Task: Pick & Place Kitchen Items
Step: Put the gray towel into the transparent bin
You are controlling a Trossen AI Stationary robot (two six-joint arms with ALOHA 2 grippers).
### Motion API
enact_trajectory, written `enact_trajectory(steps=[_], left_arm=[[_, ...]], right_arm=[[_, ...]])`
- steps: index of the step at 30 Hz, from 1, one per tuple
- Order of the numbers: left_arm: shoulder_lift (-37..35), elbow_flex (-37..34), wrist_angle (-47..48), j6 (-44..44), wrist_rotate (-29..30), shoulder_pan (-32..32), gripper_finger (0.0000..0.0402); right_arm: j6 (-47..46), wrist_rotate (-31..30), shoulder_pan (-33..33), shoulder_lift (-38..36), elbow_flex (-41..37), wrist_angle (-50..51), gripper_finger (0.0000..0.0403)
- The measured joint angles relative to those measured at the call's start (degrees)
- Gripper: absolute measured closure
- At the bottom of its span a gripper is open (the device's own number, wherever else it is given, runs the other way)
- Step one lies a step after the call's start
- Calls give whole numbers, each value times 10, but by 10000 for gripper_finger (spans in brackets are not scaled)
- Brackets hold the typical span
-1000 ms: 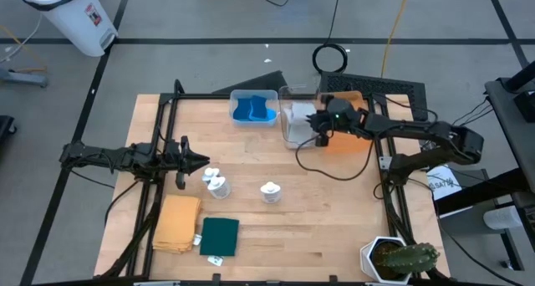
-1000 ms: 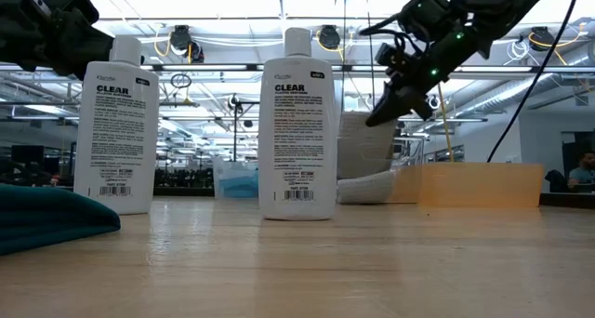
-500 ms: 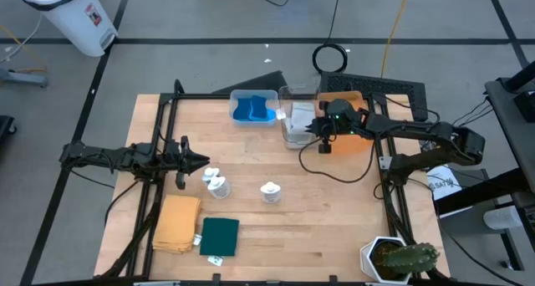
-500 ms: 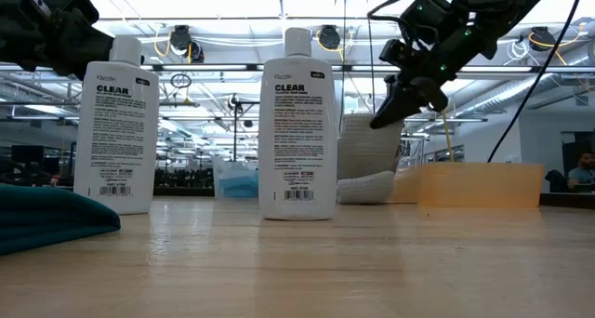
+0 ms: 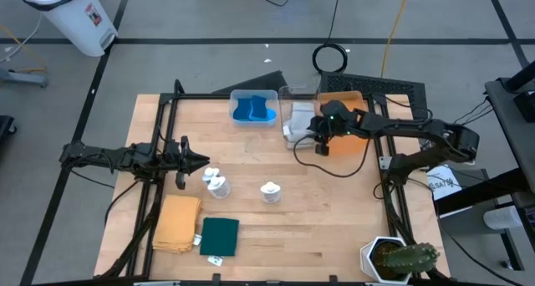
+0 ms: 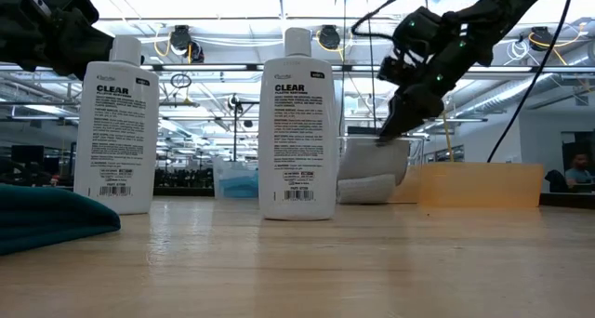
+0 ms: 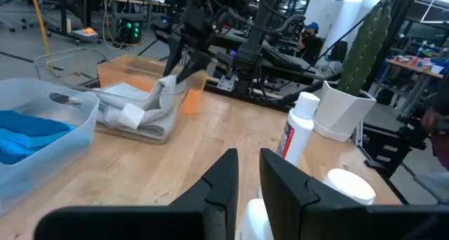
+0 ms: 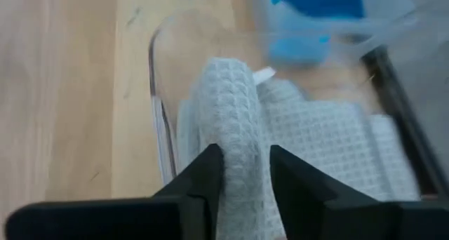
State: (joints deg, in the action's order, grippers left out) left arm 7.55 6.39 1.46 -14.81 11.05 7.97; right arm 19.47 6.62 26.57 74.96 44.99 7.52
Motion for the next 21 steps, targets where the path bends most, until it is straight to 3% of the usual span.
enact_trajectory(steps=[11, 16, 21], left_arm=[[0, 0, 0, 0, 0, 0, 339], [0, 0, 0, 0, 0, 0, 339], [0, 0, 0, 0, 0, 0, 339]], right_arm=[[-21, 26, 0, 20, 0, 5, 278], [-22, 26, 0, -2, 0, -21, 275], [-23, 41, -1, -36, 0, -32, 245]])
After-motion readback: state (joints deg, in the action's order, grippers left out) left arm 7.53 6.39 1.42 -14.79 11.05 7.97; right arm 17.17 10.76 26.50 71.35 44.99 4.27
